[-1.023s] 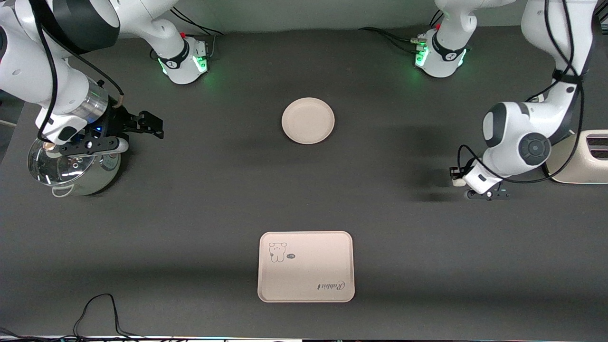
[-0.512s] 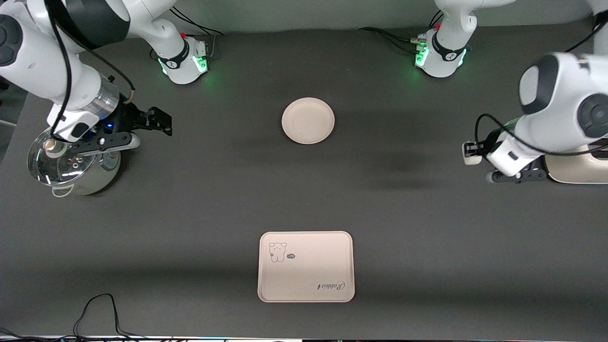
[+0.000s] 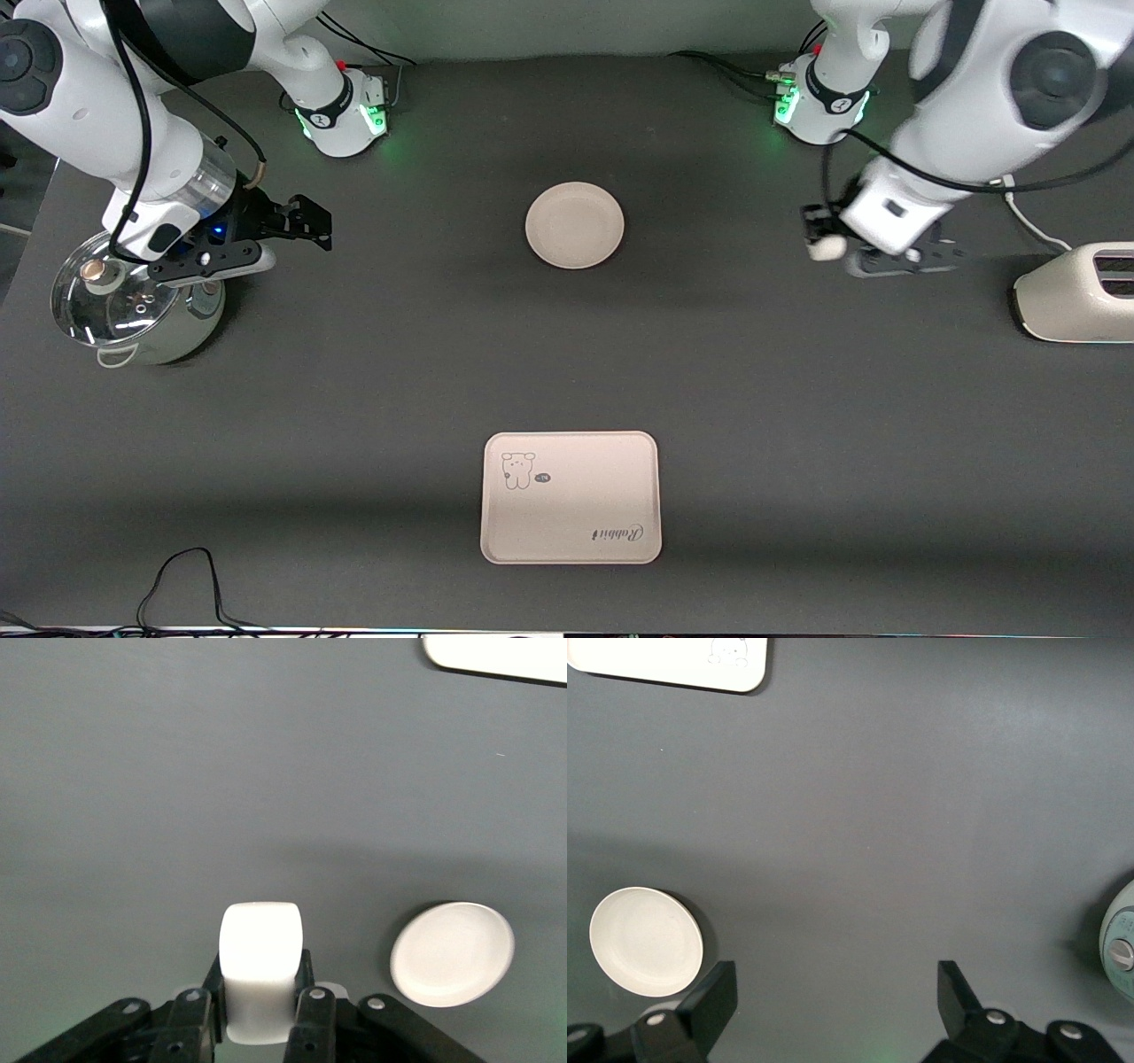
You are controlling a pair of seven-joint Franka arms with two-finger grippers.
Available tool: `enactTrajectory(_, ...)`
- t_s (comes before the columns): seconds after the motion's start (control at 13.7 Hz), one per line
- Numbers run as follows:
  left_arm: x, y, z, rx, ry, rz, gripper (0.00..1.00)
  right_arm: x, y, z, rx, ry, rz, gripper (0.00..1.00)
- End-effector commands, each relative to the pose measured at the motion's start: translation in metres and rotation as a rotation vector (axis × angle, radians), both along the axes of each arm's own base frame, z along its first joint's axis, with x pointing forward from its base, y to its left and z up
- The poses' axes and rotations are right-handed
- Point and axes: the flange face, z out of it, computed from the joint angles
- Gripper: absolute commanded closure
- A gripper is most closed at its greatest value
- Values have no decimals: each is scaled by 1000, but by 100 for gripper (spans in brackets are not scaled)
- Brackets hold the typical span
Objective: Place bun in plate and plate on tray
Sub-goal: 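Carry the bun with the left gripper over the white plate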
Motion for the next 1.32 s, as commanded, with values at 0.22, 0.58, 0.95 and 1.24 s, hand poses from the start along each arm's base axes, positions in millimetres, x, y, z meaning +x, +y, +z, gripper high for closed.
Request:
enactTrajectory(0.22,-64,-171,-34,-48,-34,86,68,0,1,5,-11,-2,-26,0)
enactTrajectory(0.58,-117,-267,-118,9,-65,51,67,-1,1,6,-10,0,-27,0)
enactTrajectory(0.95,-156,-300,-177,65,-65,22,66,-1,0,6,-10,-1,-36,0)
enactTrajectory(1.24,-178,-306,-249,109,-93,18,66,-1,-2,5,-11,3,-40,0)
